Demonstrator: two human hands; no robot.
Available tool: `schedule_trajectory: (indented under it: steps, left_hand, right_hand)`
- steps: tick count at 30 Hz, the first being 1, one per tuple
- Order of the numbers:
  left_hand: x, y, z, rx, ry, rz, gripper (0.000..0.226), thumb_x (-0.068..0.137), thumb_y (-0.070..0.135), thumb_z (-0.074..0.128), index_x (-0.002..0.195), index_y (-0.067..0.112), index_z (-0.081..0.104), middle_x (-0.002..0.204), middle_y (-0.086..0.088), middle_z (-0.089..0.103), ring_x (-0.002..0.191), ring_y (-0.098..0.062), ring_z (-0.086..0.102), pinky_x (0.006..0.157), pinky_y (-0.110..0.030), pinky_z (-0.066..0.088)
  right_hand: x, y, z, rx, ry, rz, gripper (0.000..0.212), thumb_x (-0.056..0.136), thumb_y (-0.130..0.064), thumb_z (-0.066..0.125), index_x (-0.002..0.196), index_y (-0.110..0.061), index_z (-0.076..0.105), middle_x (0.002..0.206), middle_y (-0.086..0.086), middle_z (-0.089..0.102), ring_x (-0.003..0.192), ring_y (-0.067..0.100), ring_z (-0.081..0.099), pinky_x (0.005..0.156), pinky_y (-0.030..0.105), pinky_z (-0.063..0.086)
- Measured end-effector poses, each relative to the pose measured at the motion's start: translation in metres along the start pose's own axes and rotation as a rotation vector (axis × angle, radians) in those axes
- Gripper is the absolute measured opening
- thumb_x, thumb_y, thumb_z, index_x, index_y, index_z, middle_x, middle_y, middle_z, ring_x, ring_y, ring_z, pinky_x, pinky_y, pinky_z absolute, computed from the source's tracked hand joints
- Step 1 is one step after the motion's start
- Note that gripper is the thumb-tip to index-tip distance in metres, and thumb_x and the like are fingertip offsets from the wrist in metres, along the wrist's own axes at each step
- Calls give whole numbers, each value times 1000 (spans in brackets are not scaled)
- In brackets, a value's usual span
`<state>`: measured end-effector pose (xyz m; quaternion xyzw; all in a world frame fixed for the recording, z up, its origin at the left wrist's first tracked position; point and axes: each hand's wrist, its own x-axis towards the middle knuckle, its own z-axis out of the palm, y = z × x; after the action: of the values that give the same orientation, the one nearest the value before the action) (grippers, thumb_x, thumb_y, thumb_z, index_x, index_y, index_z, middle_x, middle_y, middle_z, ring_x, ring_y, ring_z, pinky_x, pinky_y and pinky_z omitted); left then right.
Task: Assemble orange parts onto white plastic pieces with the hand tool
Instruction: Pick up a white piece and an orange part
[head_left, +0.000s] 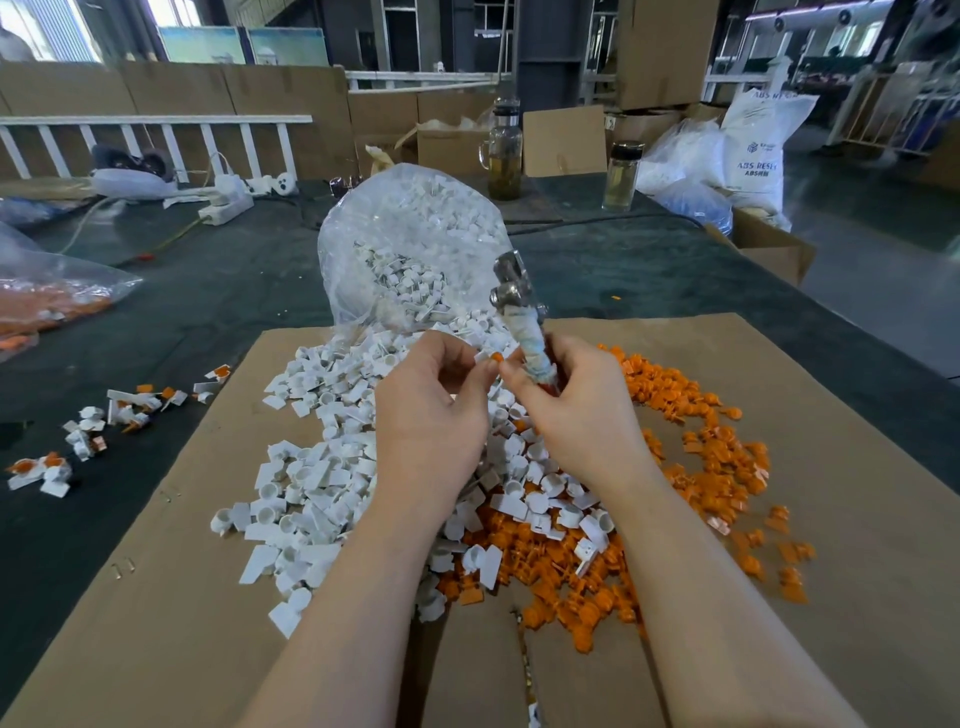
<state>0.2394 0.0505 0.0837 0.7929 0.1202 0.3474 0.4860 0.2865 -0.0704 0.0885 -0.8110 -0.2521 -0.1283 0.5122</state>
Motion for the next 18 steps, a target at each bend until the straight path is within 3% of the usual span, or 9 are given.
schedule_trajectory:
  steps: [4,8,12,15,18]
  left_hand:
    - [-1,1,0,23,-5,44,16,88,23,73,81,27,59,71,12,63,70,1,58,60,-11,43]
    - [-3,2,0,15,-3,87,16,88,22,73,81,26,59,71,13,62,72,2,58,63,-11,45]
    - [-2,1,0,17,-5,76,20,88,21,72,79,28,57,72,12,62,71,2,58,62,-9,43]
    - [0,1,-1,-124,-3,-10,20,88,18,73,77,25,58,72,6,66,63,-3,60,61,-18,48]
    - [4,0,-6,-310,-1,-101,16,88,12,72,79,18,61,69,4,71,70,-13,69,71,-25,56]
  right_hand:
    - [0,2,1,9,9,24,19,89,-32,68,84,-14,63,55,-14,50,50,1,48,51,16,33]
    - [0,2,-1,45,4,34,16,90,-29,67,83,-17,62,51,-27,52,49,-2,50,47,12,34]
    - [1,0,-2,7,-17,8,17,90,-31,67,86,-15,63,57,-13,52,52,0,50,50,14,34]
    - [0,1,-7,31,-71,13,17,90,-31,67,89,-15,64,62,-13,52,55,1,50,53,15,35]
    - [0,3,-12,37,-109,38,11,90,-28,68,92,-18,65,69,-13,59,62,1,55,58,18,41]
